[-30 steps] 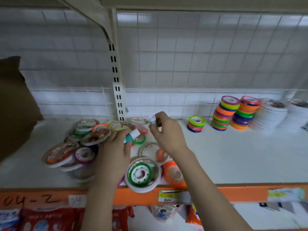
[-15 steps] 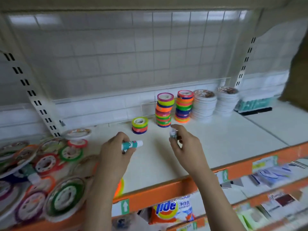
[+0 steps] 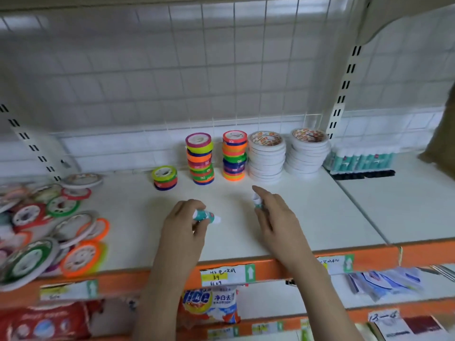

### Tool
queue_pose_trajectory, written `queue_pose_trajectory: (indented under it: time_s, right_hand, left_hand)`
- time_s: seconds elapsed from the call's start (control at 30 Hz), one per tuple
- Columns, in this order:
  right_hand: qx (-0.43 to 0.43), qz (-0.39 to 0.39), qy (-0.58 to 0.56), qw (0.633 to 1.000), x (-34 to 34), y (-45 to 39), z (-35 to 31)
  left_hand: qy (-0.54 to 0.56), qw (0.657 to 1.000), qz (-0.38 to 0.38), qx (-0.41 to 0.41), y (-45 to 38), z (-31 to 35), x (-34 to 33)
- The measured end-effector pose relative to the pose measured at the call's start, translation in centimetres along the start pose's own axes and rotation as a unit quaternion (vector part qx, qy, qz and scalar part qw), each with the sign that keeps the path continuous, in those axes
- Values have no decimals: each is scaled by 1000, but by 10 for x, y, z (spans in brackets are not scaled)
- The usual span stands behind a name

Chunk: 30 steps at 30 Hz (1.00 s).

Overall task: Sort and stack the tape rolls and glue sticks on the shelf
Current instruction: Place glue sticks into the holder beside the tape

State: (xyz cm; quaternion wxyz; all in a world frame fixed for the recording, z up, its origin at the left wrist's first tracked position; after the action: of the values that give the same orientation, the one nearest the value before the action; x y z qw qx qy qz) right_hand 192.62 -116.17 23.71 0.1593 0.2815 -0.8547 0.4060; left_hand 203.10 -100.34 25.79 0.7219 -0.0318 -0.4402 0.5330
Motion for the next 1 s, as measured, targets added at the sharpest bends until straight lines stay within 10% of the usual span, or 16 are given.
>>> queue_pose_trajectory:
  time_s: [0.5,1.0]
  right_hand:
    - [-84,-83,-9,993,12,-2,38]
    - [-63,-90,69,992,172,-39,184]
  left_hand:
    - [43,995,70,61,-3,19,-6]
    - [60,995,40,63,8,162,-173]
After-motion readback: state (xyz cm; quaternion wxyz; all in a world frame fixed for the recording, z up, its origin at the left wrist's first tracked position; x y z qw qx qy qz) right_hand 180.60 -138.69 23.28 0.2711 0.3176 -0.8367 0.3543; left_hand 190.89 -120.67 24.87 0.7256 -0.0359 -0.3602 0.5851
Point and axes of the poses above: each hand's wrist, its own y-axis away from the middle knuckle, its own x-axis out of the back of the hand, z = x × y, the point moved 10 cm from there along -y, towards the middle knuckle, and after that the axes turned 7 degrees about z, right-handed, at the moved point
